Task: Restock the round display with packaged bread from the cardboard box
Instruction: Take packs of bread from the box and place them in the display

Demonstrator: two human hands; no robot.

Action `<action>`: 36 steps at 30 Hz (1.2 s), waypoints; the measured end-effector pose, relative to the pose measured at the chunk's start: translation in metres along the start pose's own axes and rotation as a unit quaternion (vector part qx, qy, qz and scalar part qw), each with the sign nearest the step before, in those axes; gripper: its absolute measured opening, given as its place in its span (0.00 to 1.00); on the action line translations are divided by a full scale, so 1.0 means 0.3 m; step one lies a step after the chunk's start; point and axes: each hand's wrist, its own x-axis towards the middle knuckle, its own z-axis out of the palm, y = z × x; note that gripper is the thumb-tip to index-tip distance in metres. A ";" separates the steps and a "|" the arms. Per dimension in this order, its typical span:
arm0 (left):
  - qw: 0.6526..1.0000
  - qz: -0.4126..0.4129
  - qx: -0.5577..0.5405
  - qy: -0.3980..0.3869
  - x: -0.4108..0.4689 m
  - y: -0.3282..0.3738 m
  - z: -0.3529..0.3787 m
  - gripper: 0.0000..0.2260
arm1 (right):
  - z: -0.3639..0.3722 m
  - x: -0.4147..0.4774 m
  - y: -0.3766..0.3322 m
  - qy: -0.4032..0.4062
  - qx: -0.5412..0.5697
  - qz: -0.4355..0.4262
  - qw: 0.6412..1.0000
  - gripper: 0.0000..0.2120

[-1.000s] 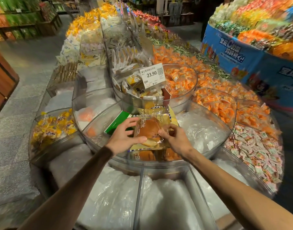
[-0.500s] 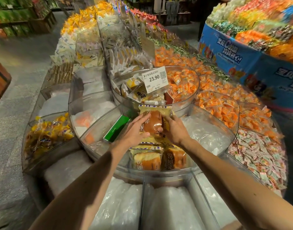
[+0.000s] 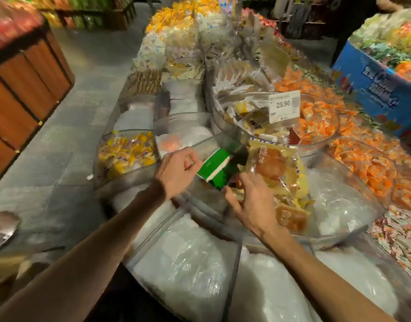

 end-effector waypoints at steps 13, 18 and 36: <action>0.784 -0.568 0.042 0.247 -1.368 -1.010 -0.692 0.07 | 0.906 -0.385 -1.234 -0.479 0.143 -0.340 0.796 0.13; 0.744 -0.648 0.014 0.162 -1.565 -1.274 -0.701 0.13 | 1.284 -0.430 -1.514 -0.572 0.034 -0.335 0.748 0.17; 0.641 -0.549 0.386 -0.373 -1.683 -1.506 -0.877 0.48 | 1.724 -0.454 -1.654 -0.631 -0.072 -0.169 0.754 0.51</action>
